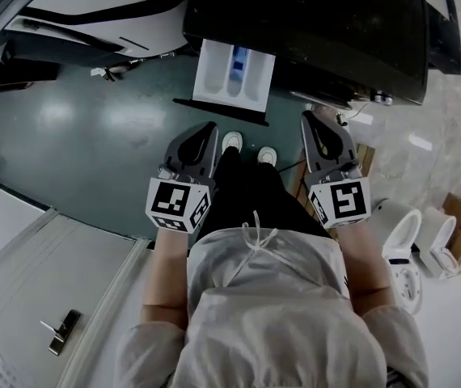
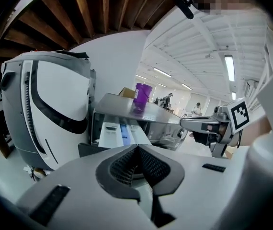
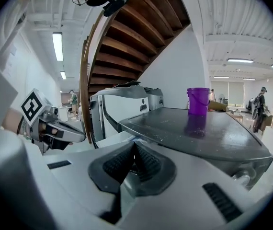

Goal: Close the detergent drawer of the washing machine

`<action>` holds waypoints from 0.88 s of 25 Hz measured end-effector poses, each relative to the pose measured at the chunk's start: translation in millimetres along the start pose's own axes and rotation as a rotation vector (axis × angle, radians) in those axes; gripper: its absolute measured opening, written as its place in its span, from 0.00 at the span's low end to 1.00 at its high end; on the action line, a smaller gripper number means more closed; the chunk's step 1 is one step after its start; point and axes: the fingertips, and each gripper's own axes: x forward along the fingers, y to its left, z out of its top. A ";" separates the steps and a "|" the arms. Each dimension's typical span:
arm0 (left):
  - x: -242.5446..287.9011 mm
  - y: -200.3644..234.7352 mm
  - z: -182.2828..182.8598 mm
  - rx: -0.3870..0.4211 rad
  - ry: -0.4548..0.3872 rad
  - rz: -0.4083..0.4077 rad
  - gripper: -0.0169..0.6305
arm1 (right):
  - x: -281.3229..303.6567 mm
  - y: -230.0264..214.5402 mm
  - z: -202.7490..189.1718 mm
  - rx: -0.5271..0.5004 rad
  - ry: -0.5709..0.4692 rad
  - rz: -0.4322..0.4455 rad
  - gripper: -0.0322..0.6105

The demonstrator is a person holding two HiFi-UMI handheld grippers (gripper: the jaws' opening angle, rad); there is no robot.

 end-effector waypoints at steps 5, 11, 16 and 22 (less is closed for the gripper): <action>22.7 13.1 -33.0 0.027 0.047 -0.028 0.06 | 19.9 1.6 -24.8 0.018 0.028 -0.028 0.06; 40.3 26.7 -49.6 -0.003 0.062 -0.034 0.06 | 36.6 6.9 -38.6 0.039 0.047 -0.036 0.06; 41.3 27.5 -50.7 -0.032 0.059 -0.054 0.05 | 39.2 9.7 -35.2 0.041 0.048 -0.040 0.06; 60.9 31.9 -36.4 -0.001 0.055 -0.054 0.05 | 38.9 4.4 -31.9 0.033 0.053 -0.061 0.06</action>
